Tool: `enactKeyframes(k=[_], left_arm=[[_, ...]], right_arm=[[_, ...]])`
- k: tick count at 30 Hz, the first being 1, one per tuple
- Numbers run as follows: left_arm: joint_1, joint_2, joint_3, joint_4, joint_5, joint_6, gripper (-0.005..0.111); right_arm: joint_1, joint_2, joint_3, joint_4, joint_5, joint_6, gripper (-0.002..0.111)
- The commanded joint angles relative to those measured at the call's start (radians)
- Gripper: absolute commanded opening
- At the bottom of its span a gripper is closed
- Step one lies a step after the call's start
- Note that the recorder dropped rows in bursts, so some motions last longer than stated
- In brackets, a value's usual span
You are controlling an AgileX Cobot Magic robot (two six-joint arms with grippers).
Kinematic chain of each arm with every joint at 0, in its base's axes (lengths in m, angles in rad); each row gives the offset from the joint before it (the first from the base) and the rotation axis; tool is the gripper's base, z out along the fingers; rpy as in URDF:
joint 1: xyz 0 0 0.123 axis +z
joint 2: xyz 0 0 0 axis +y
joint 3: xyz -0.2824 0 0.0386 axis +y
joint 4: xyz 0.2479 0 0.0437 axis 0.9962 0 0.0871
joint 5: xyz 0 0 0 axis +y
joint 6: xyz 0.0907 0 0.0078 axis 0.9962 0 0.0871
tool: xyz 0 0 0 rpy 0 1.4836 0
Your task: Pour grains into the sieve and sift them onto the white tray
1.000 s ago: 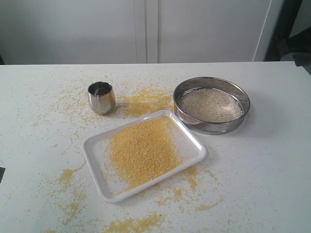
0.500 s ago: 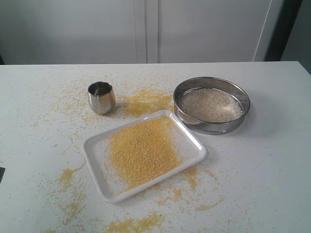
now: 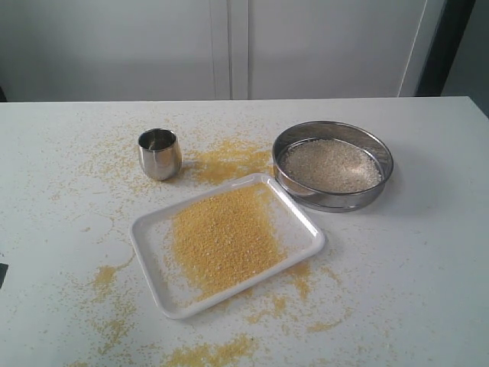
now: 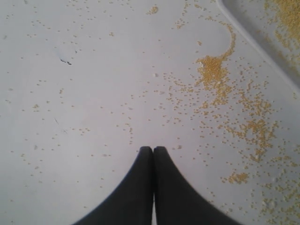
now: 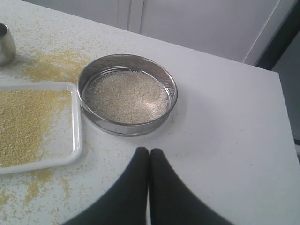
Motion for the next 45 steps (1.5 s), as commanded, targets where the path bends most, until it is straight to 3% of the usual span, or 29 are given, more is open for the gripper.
enactKeyframes(k=[1, 15, 26, 36, 41, 45], left_arm=[[-0.001, -0.003, -0.010, -0.003, 0.011, -0.005, 0.000], [-0.001, -0.020, -0.006, -0.003, 0.011, -0.005, 0.000], [-0.001, -0.207, 0.023, -0.032, 0.014, -0.005, 0.000], [-0.001, -0.365, 0.023, -0.197, 0.016, -0.005, 0.000], [-0.001, -0.422, 0.023, -0.202, 0.019, -0.005, 0.000], [-0.001, -0.468, 0.023, -0.188, 0.019, 0.146, 0.000]], right_arm=[[0.005, -0.050, 0.032, 0.007, -0.026, -0.009, 0.000], [0.005, -0.141, 0.111, 0.028, -0.013, -0.008, 0.000], [0.005, -0.186, 0.149, 0.039, -0.014, -0.001, 0.000], [0.005, -0.188, 0.149, 0.039, -0.014, -0.001, 0.000], [0.005, -0.188, 0.149, 0.039, -0.014, -0.001, 0.000], [0.005, -0.188, 0.149, 0.039, -0.014, -0.001, 0.000]])
